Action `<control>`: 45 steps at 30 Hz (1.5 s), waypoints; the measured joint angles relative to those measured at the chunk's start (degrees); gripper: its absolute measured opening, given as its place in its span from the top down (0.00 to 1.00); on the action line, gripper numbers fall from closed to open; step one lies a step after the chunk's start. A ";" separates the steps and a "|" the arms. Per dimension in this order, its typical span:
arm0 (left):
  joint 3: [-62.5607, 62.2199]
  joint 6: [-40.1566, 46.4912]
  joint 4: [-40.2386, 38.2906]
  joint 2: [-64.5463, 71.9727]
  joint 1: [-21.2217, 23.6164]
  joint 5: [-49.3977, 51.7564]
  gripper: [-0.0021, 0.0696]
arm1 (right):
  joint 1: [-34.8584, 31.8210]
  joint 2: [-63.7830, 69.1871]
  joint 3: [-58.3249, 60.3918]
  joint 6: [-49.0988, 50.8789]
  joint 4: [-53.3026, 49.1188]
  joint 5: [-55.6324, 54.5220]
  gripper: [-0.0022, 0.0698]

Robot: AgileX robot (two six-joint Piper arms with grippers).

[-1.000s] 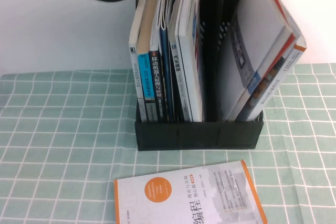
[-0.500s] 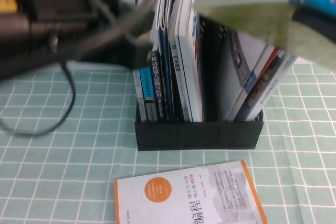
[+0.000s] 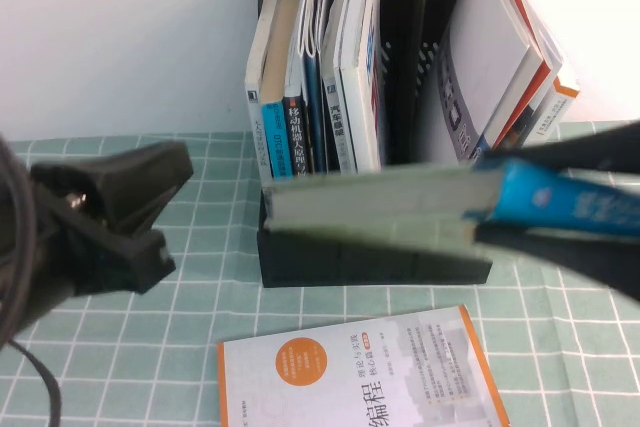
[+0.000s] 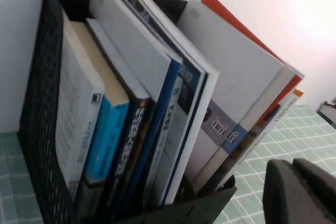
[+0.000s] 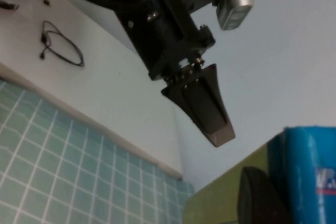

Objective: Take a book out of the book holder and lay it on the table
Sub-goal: Place the picked book on the book

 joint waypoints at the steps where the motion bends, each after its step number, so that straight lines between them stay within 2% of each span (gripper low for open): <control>1: 2.07 -0.90 -0.42 -0.46 0.00 -1.97 0.97 | 1.81 0.69 1.03 0.00 -0.09 1.84 0.67; 6: 8.05 -2.67 -1.56 -0.82 0.00 -3.58 0.97 | 11.99 6.71 4.20 -3.14 -0.09 14.20 0.67; 10: 11.01 -2.67 -1.55 -0.82 0.00 -4.01 0.98 | 19.55 14.04 4.29 -9.38 2.28 23.89 0.67; 14: 12.55 -2.67 -1.55 -0.82 0.00 -5.47 0.97 | 24.97 22.26 4.29 -13.03 4.78 32.77 0.67; 17: 13.21 -2.67 -1.58 -0.82 0.00 -5.76 0.98 | 28.39 26.47 3.68 -14.48 6.68 35.30 0.68; 26: 13.43 -2.67 -1.67 -0.82 0.00 -5.41 0.97 | 32.81 34.14 2.35 -16.26 14.31 38.29 0.66; 36: 13.52 -2.79 -1.67 -0.82 0.00 -4.50 0.97 | 33.96 35.59 1.30 -11.35 17.57 41.08 0.63; 39: 13.52 -2.79 -1.67 -0.82 0.00 -4.50 0.97 | 36.50 33.81 0.32 -9.30 17.57 48.39 0.62; 41: 13.52 -2.79 -1.67 -0.82 0.00 -4.50 0.97 | 39.19 32.33 -0.82 -8.49 17.57 56.99 0.64; 45: 13.52 -2.79 -1.67 -0.82 0.00 -4.50 0.97 | 42.52 30.35 -3.60 -11.68 18.33 71.60 0.67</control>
